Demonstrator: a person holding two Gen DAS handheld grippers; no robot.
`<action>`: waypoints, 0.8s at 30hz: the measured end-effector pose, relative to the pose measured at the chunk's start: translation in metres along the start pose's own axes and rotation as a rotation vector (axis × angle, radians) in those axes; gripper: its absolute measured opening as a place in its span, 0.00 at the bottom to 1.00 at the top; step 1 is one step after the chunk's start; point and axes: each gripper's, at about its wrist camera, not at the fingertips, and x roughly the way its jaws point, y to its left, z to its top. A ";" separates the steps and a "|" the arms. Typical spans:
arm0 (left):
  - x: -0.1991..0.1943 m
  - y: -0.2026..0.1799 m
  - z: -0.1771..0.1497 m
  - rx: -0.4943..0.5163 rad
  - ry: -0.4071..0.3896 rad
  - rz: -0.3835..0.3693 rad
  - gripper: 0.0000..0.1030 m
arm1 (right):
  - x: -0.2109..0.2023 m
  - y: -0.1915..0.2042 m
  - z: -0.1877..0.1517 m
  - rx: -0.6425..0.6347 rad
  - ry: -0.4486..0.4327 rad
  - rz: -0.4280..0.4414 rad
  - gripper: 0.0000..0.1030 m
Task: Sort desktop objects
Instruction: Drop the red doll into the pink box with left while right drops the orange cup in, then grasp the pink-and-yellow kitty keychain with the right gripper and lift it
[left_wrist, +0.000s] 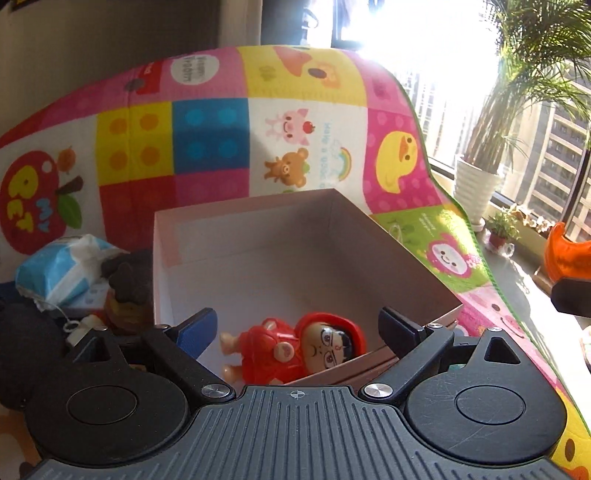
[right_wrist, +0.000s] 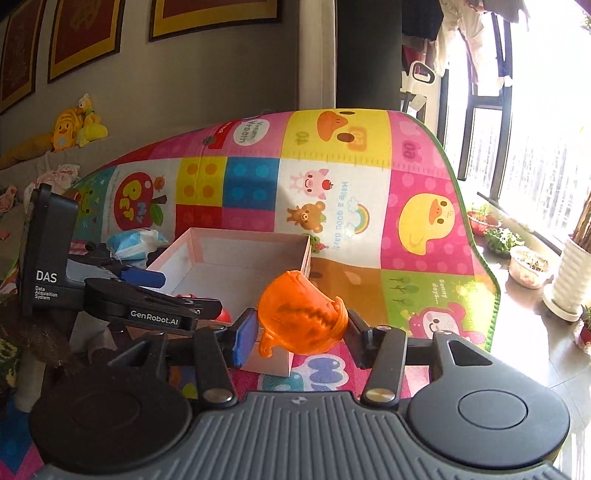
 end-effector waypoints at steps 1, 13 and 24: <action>-0.008 0.002 -0.002 -0.003 -0.016 -0.004 0.97 | 0.005 0.001 0.000 0.001 0.008 0.008 0.49; -0.091 0.040 -0.059 -0.066 -0.082 0.130 1.00 | 0.119 0.053 0.062 -0.085 0.062 0.044 0.49; -0.100 0.118 -0.097 -0.227 -0.054 0.441 1.00 | 0.119 0.100 0.054 -0.225 0.039 0.041 0.51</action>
